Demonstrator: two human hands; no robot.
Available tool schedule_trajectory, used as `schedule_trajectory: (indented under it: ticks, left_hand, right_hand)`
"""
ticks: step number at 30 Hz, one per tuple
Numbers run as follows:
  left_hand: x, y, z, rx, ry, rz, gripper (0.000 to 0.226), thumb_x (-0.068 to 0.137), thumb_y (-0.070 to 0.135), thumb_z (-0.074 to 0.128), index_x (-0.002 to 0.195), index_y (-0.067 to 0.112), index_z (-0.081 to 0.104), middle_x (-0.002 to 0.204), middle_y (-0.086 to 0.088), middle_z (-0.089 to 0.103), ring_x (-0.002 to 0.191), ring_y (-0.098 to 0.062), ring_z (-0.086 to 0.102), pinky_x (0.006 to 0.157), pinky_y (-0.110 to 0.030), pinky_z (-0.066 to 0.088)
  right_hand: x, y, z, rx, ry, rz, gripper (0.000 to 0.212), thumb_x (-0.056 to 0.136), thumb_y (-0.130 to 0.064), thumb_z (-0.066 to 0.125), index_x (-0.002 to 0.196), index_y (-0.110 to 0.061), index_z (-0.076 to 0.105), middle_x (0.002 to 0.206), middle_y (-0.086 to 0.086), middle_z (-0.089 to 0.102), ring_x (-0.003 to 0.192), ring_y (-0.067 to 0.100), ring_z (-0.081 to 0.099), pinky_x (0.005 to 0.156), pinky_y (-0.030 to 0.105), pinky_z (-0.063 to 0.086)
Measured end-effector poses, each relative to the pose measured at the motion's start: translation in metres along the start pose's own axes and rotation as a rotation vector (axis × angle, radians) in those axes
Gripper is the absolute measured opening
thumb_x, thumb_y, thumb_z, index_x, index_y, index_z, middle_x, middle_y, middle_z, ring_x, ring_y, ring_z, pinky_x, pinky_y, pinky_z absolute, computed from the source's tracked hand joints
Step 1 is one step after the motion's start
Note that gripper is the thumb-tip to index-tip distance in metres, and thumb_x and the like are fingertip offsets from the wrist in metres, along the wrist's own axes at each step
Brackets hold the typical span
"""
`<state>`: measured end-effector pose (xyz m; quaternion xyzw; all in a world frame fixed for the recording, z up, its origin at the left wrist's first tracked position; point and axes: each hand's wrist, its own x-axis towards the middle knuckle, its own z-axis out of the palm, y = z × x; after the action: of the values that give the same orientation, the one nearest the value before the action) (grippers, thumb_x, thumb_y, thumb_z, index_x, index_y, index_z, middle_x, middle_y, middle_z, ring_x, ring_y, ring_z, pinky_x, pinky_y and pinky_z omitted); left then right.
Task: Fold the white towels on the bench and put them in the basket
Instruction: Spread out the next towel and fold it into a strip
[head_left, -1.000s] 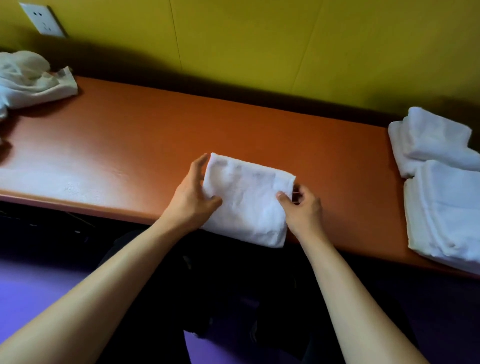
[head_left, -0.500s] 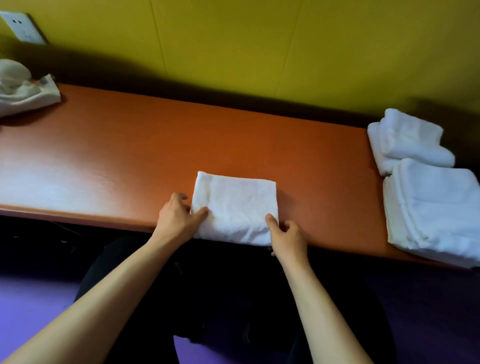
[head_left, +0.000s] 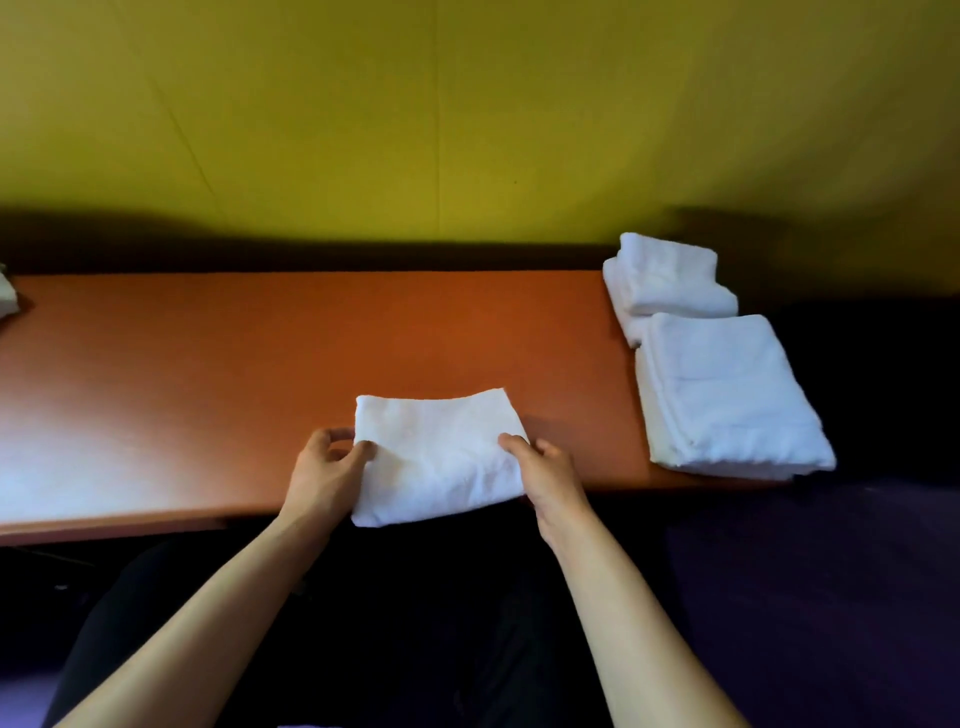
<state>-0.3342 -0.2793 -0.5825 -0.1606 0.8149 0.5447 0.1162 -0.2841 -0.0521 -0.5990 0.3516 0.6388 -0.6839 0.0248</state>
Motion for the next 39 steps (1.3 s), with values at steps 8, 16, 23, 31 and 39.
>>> schedule_trajectory:
  ticks: [8,16,23,31,39]
  left_hand:
    - [-0.019,0.067,0.068,-0.069,-0.175,0.132,0.034,0.095,0.019,0.065,0.127,0.017,0.052,0.100,-0.005,0.073,0.090,-0.024,0.072,0.078,-0.049,0.059]
    - [-0.004,0.159,0.152,-0.102,-0.387,0.291,0.048,0.096,0.007,0.059,0.135,0.027,0.041,0.110,-0.003,0.066,0.089,-0.017,0.071,0.065,-0.027,0.060]
    - [0.051,0.218,0.244,-0.059,-0.481,0.440,0.064,0.089,0.001,0.062,0.145,0.019,0.038,0.109,-0.006,0.066,0.079,-0.017,0.072,0.063,-0.033,0.057]
    - [0.121,0.267,0.324,-0.001,-0.438,0.518,0.064,0.084,0.014,0.055,0.139,0.044,0.043,0.094,-0.018,0.067,0.066,-0.022,0.060,0.053,-0.031,0.047]
    - [0.152,0.224,0.373,0.670,-0.548,0.772,0.043,0.105,0.042,0.043,0.147,0.040,0.045,0.167,-0.009,0.016,0.142,-0.033,0.041,0.117,-0.044,0.032]
  right_hand:
    - [0.015,-0.055,-0.091,0.006,0.105,-0.067,0.025,0.077,-0.033,0.075,0.090,-0.011,0.075,0.091,-0.004,0.078,0.093,0.017,0.073,0.093,0.040,0.057]
    - [0.058,-0.135,-0.180,-0.010,0.203,-0.162,0.019,0.084,-0.035,0.069,0.086,-0.017,0.075,0.093,-0.001,0.077,0.093,0.022,0.072,0.090,0.047,0.058]
    - [0.144,-0.185,-0.239,-0.014,0.403,-0.312,0.023,0.080,-0.027,0.072,0.075,-0.005,0.067,0.074,0.002,0.065,0.073,0.020,0.060,0.067,0.035,0.048]
    - [0.247,-0.214,-0.270,-0.039,0.481,-0.369,0.033,0.082,-0.031,0.069,0.084,0.002,0.067,0.076,0.003,0.064,0.073,0.017,0.059,0.068,0.030,0.046]
    - [0.271,-0.175,-0.259,-0.855,0.720,-0.698,0.037,0.093,-0.031,0.062,0.129,-0.024,0.060,0.127,0.006,0.061,0.114,0.032,0.055,0.096,0.045,0.041]
